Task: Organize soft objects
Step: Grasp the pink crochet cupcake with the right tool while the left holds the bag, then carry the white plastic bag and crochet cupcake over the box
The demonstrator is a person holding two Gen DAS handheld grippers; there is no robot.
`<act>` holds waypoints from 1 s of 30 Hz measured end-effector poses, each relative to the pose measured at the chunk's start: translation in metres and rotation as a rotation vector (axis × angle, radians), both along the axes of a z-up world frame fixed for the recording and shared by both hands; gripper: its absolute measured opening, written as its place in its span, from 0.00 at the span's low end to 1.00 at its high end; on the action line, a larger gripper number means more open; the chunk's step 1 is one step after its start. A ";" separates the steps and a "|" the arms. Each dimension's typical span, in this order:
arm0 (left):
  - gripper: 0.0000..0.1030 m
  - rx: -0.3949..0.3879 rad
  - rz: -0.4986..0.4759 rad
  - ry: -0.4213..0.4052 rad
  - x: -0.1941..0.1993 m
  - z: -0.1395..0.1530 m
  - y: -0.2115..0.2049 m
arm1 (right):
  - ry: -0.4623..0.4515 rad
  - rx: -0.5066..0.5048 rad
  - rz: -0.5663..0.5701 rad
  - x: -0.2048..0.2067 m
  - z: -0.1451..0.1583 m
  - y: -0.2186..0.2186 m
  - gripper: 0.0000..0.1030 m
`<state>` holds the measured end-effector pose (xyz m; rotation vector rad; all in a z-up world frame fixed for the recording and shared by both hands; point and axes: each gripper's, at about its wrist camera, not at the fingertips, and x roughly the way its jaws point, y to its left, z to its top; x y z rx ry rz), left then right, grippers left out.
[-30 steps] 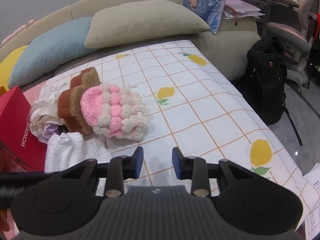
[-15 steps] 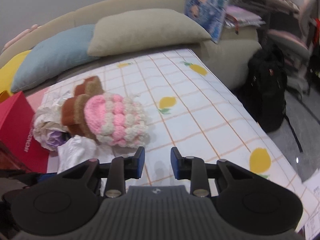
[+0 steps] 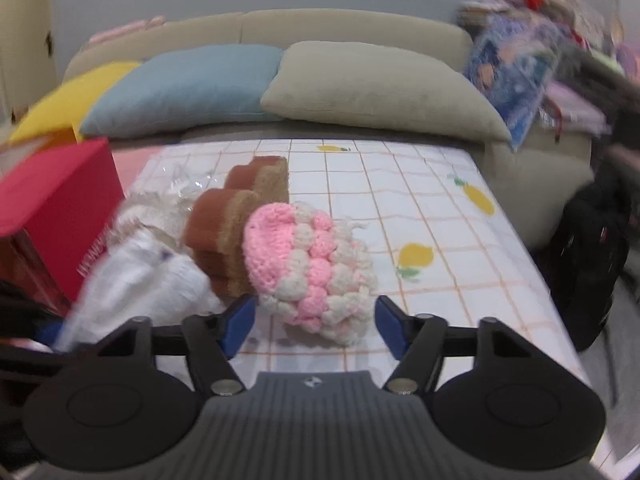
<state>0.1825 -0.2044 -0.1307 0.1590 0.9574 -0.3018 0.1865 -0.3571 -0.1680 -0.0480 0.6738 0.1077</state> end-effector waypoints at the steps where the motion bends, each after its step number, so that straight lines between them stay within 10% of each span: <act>1: 0.19 0.000 0.002 0.000 0.000 0.001 0.002 | -0.004 -0.024 0.011 0.002 -0.002 0.002 0.66; 6: 0.19 -0.004 0.015 0.003 0.000 0.003 0.005 | -0.023 -0.077 0.068 0.007 -0.010 0.012 0.63; 13: 0.19 -0.027 0.007 0.012 -0.006 0.009 0.007 | -0.009 -0.107 0.020 0.008 -0.012 0.005 0.22; 30: 0.19 -0.184 -0.065 -0.072 -0.054 0.061 0.047 | 0.044 0.143 -0.168 -0.059 0.062 -0.006 0.19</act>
